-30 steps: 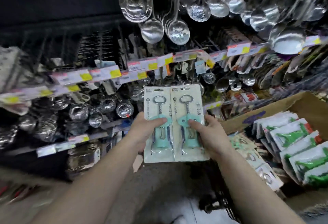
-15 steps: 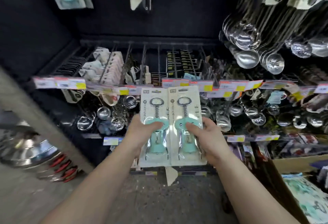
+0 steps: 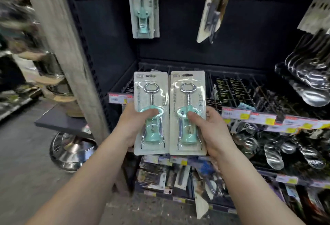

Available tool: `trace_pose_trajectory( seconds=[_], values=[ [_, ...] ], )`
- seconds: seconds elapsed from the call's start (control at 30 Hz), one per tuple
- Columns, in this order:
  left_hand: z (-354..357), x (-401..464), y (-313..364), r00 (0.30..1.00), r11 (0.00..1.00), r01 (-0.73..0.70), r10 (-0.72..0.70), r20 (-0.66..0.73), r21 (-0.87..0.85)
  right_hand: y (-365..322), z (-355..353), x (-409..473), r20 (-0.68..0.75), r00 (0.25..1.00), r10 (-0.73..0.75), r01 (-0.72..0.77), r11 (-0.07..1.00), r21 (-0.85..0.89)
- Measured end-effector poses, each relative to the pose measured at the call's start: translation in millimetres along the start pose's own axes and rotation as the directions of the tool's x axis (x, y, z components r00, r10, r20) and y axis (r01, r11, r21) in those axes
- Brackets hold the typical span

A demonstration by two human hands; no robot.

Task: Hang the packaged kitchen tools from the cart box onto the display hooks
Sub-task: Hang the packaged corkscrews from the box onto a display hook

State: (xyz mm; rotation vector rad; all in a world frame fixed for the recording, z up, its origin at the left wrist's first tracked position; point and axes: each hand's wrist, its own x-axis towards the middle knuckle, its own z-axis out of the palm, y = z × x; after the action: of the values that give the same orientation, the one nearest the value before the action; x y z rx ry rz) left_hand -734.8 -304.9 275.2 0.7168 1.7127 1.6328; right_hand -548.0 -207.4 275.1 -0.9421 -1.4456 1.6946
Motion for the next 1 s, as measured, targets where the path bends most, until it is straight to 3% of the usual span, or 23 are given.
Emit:
trace_pose_trajectory(
  seconds=[0.6,1.0],
  values=[
    [-34.7,70.6,77.0,0.986,0.987,-0.151,0.147,-0.072,-0.048,-67.4,58.0,95.1,0.185,0.975,-0.123,0.115,0.992,0.055],
    [-66.9,114.2,116.1,0.971,0.971,-0.231,0.227,-0.072,-0.064,-90.0,95.5,126.1,0.120,0.971,-0.206,0.200,0.978,0.063]
  ],
)
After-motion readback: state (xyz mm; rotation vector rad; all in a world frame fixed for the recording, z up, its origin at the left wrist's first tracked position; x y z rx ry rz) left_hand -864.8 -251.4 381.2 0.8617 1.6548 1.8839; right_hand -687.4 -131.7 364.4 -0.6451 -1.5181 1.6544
